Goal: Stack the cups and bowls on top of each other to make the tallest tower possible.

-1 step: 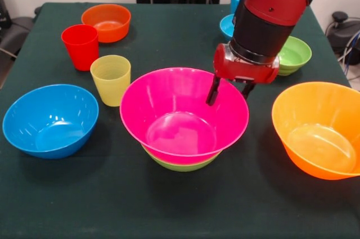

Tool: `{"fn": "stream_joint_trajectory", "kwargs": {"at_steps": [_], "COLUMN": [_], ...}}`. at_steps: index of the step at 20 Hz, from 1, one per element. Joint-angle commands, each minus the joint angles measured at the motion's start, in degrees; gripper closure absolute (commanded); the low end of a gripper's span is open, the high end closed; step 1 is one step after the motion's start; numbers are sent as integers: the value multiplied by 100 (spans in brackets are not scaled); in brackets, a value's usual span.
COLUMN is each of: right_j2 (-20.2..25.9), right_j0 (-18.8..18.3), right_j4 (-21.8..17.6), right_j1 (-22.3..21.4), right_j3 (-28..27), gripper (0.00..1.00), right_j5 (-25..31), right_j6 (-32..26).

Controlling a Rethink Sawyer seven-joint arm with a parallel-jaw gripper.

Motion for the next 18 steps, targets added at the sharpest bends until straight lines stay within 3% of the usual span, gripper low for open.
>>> {"fn": "stream_joint_trajectory", "kwargs": {"at_steps": [1,5,10,18], "right_j2": [656,787,973,584], "right_j0": [-161,-311,-482,-429], "right_j4": [-45,40,131,-318], "right_j1": [-335,-524,-817,-937], "right_j3": [789,1195,1977,2815], "gripper": [0,0,0,0], "right_j5": [244,178,-346,-1781], "right_j6": [-880,-804,-468,382]}}
